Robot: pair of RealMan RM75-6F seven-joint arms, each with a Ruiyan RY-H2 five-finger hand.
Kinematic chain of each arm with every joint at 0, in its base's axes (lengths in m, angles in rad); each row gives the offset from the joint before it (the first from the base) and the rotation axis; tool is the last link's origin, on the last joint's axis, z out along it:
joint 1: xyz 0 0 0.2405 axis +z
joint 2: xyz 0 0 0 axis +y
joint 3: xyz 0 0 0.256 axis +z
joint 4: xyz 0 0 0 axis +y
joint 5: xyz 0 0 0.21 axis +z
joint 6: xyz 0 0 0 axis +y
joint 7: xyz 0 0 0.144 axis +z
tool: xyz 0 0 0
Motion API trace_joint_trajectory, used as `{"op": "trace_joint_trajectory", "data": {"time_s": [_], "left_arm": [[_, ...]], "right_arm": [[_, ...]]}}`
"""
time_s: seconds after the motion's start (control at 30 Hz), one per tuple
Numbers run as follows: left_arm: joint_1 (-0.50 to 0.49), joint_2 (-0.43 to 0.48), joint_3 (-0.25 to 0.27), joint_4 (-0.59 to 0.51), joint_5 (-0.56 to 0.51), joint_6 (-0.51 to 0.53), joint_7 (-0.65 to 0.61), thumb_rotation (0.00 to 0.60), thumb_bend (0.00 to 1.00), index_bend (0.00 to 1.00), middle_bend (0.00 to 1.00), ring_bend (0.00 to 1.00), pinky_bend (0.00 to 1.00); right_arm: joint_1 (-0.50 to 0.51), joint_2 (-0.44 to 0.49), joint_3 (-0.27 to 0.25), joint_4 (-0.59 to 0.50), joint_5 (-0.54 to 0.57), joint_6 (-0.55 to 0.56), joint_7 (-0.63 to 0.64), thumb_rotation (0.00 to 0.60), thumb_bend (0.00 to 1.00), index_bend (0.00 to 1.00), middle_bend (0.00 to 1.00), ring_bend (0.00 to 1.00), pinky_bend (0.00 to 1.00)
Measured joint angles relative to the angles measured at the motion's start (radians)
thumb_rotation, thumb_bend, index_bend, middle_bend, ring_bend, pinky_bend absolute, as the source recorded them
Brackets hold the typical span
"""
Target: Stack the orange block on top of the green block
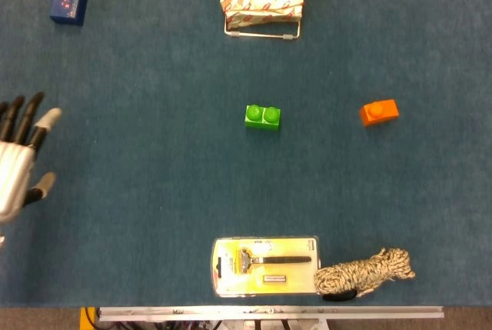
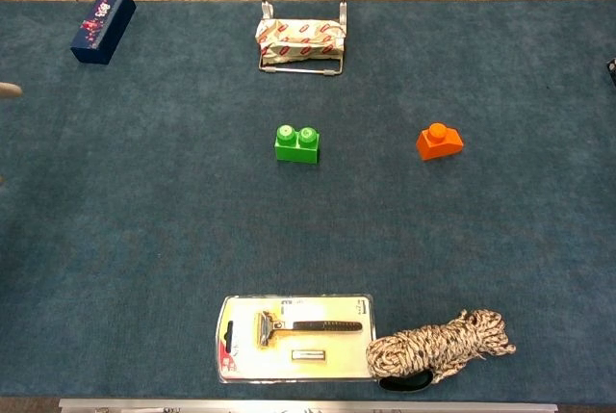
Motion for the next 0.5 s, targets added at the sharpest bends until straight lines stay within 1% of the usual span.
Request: {"op": "trace_joint_trajectory", "data": {"time_s": [0.13,0.3,0.37,0.5], "left_arm": [[0.062,-0.016,-0.019,0.092,0.019,0.036,-0.069,0.6,0.21,0.15,0.05,0.0,0.09],[0.111,-0.03,-0.063,0.182,0.036,0.063,-0.167,0.6,0.21,0.15,0.06,0.0,0.09],[0.127,-0.027,-0.084,0.199,0.044,0.066,-0.184,0.6,0.21,0.16,0.06,0.0,0.09],[0.141,-0.008,-0.102,0.189,0.059,0.076,-0.216,0.6,0.21,0.16,0.06,0.0,0.09]], "right_arm": [[0.028,-0.004,0.004,-0.029,-0.018,-0.027,-0.056,0.6,0.25,0.31,0.32,0.15,0.34],[0.078,-0.004,0.01,-0.091,-0.027,-0.098,-0.146,0.6,0.25,0.31,0.32,0.15,0.34],[0.102,-0.006,0.015,-0.111,-0.026,-0.132,-0.182,0.6,0.24,0.31,0.31,0.15,0.34],[0.152,-0.016,0.027,-0.137,-0.018,-0.197,-0.241,0.6,0.24,0.31,0.31,0.15,0.34]]}}
